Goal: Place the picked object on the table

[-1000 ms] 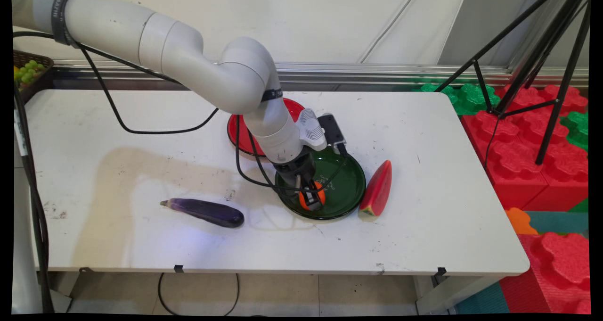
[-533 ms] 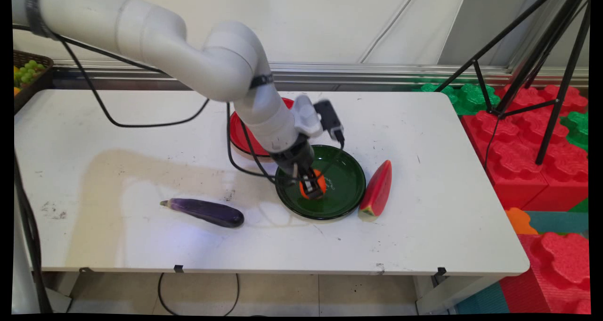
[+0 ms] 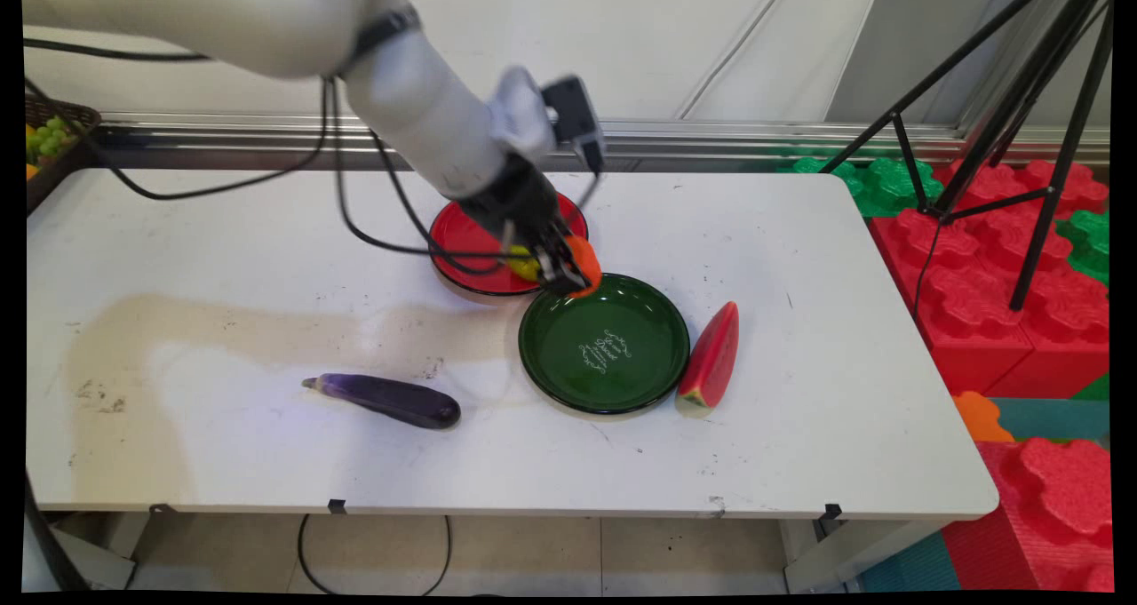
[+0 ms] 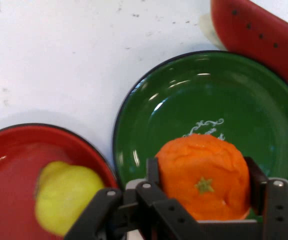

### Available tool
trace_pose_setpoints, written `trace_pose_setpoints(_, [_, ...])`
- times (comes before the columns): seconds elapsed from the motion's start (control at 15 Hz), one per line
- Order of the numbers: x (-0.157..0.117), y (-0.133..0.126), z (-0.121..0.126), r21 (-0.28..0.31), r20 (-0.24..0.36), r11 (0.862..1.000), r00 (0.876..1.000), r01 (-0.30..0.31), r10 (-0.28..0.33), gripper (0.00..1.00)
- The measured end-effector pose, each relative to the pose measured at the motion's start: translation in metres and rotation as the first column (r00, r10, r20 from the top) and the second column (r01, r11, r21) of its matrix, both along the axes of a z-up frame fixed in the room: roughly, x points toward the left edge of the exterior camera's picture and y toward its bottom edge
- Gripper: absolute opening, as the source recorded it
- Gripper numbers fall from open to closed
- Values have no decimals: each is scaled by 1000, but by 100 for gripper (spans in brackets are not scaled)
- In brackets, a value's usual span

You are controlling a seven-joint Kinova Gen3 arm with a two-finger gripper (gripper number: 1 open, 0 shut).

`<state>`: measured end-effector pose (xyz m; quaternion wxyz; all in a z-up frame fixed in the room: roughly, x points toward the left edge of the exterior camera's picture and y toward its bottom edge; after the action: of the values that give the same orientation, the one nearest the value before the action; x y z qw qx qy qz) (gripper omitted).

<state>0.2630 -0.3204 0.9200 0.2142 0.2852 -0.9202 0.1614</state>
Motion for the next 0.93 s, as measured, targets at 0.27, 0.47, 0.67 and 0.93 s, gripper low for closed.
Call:
trace_pose_setpoints(0.27, [46,10,34,-42,7,999,1000,-10,10,0])
trace_pose_setpoints(0.47, [81,16,45,-46,32,999,999,-16,17,0])
trace_pose_setpoints(0.67, [117,21,48,-32,65,999,998,-12,14,0])
trace_pose_setpoints(0.93, [157,23,39,-1,106,1000,994,-2,2,0])
